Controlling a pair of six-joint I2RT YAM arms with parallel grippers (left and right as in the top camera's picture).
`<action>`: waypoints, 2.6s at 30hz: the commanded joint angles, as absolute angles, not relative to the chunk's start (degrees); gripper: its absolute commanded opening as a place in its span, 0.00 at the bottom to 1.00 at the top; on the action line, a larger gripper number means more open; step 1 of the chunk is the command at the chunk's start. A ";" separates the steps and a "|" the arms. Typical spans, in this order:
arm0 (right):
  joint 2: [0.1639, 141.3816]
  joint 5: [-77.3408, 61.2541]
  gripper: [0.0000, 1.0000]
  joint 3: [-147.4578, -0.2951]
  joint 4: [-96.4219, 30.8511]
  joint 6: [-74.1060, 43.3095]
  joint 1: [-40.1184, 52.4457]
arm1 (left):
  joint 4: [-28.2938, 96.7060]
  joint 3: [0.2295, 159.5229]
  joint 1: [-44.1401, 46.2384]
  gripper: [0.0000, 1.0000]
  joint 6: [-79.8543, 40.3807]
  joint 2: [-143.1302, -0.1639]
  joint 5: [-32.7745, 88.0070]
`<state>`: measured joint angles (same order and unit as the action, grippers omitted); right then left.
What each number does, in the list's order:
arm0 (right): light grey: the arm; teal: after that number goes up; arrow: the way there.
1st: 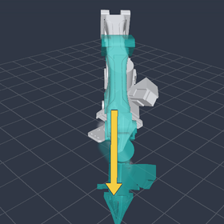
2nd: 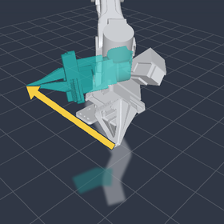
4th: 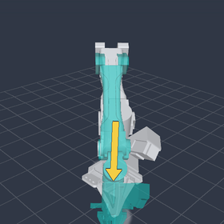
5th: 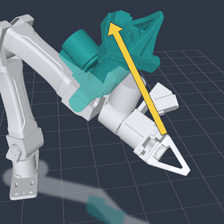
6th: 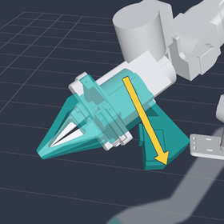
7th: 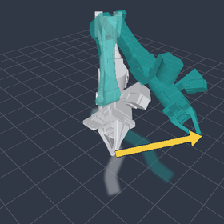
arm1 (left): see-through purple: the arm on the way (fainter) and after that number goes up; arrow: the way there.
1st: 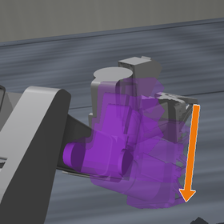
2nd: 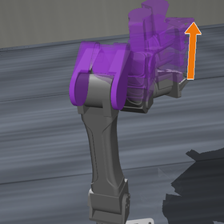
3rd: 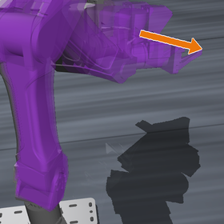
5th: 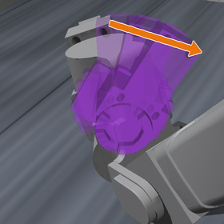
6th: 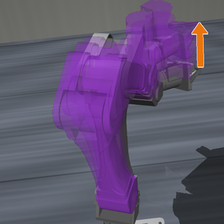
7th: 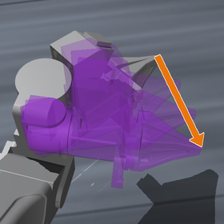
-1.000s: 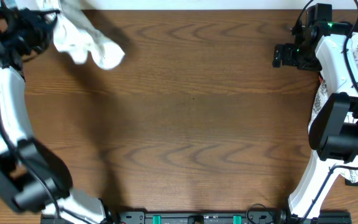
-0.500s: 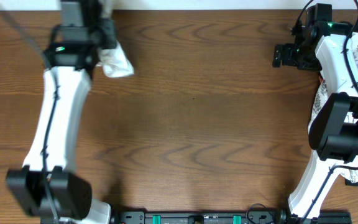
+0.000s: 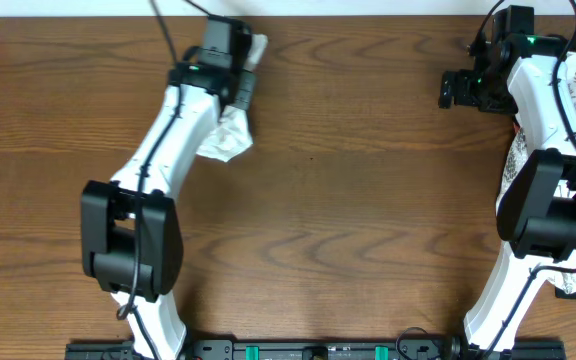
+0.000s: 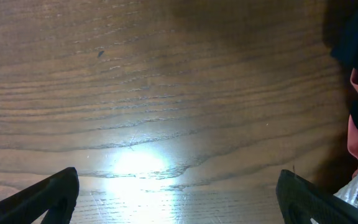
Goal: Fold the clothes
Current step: 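Bring the bag back to the table center with the left gripper, then lower the bag onto the table and open the left gripper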
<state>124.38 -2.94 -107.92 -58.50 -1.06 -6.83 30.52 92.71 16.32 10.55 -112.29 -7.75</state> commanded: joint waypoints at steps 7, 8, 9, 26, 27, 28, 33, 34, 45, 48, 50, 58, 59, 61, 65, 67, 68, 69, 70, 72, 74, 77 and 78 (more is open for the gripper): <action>124.01 -2.59 0.99 -107.77 -58.52 -1.67 -6.70 | 30.59 91.98 24.36 0.06 11.27 -116.16 -3.55; 124.01 -2.59 0.99 -107.77 -58.52 -1.67 -6.70 | 30.74 91.98 24.93 0.06 10.68 -117.32 -2.52; 124.01 -2.59 0.99 -107.77 -58.52 -1.67 -6.70 | 30.85 91.98 25.50 0.06 9.63 -118.32 -1.72; 124.01 -2.59 0.99 -107.77 -58.52 -1.67 -6.70 | 30.33 92.07 38.72 0.66 3.99 -121.71 4.29; 124.01 -2.59 0.99 -107.77 -58.52 -1.69 -6.70 | 30.33 92.23 38.89 0.71 3.97 -121.71 4.32; 124.01 -2.59 0.99 -107.77 -58.52 -1.69 -6.70 | 30.35 92.44 38.94 0.74 3.97 -121.71 4.32; 124.01 -2.59 0.99 -107.77 -58.52 -1.67 -6.70 | 30.33 92.97 38.02 0.77 1.19 -119.17 4.27; 124.01 -2.59 0.99 -107.77 -58.52 -1.67 -6.70 | 30.20 92.97 37.50 0.78 0.21 -118.17 4.19; 124.01 -2.59 0.99 -107.77 -58.52 -1.69 -6.70 | 29.65 92.82 28.82 0.70 -3.90 -115.31 -1.10; 124.01 -2.59 0.99 -107.77 -58.52 -1.67 -6.70 | 28.38 92.79 27.38 0.62 -3.62 -118.17 -2.37; 124.01 -2.59 0.99 -107.77 -58.52 -1.67 -6.70 | 27.68 92.79 26.72 0.60 -3.55 -120.16 -2.37; 124.01 -2.59 0.99 -107.77 -58.52 -1.67 -6.70 | 27.55 92.79 25.23 0.60 -3.51 -124.99 -2.39; 124.01 -2.57 0.99 -107.77 -58.52 -1.67 -6.70 | 27.33 92.79 25.15 0.60 -3.25 -124.99 -2.37; 124.01 -2.59 0.99 -107.77 -58.52 -1.67 -6.70 | 26.89 93.30 25.12 0.60 0.56 -124.05 -2.42; 124.01 -2.59 0.99 -107.77 -58.52 -1.67 -6.70 | 26.94 95.00 25.12 0.68 4.78 -118.80 -2.61; 124.01 -2.59 0.99 -107.77 -58.52 -1.67 -6.70 | 27.09 95.07 25.12 0.73 5.98 -116.22 -2.59; 124.01 -2.59 0.99 -107.77 -58.52 -1.67 -6.70 | 27.46 95.07 25.12 0.78 7.11 -115.33 -2.50; 124.01 -2.59 0.99 -107.77 -58.52 -1.67 -6.70 | 27.99 95.07 25.12 0.81 9.02 -114.85 -1.72; 124.01 -2.59 0.99 -107.77 -58.52 -1.67 -6.70 | 28.67 95.07 25.06 0.84 11.60 -114.74 -0.36; 124.01 -2.59 0.99 -107.77 -58.52 -1.67 -6.70 | 29.91 95.07 24.73 0.90 15.05 -115.09 2.37; 124.01 -2.59 0.99 -107.77 -58.52 -1.67 -6.70 | 31.79 95.07 23.97 0.98 17.43 -115.70 4.84; 124.01 -2.59 0.99 -107.77 -58.52 -1.67 -6.70 | 33.58 95.07 21.54 0.98 18.22 -116.11 8.34; 124.01 -2.59 0.99 -107.77 -58.52 -1.67 -6.70 | 33.85 95.07 20.43 0.98 18.24 -116.11 10.83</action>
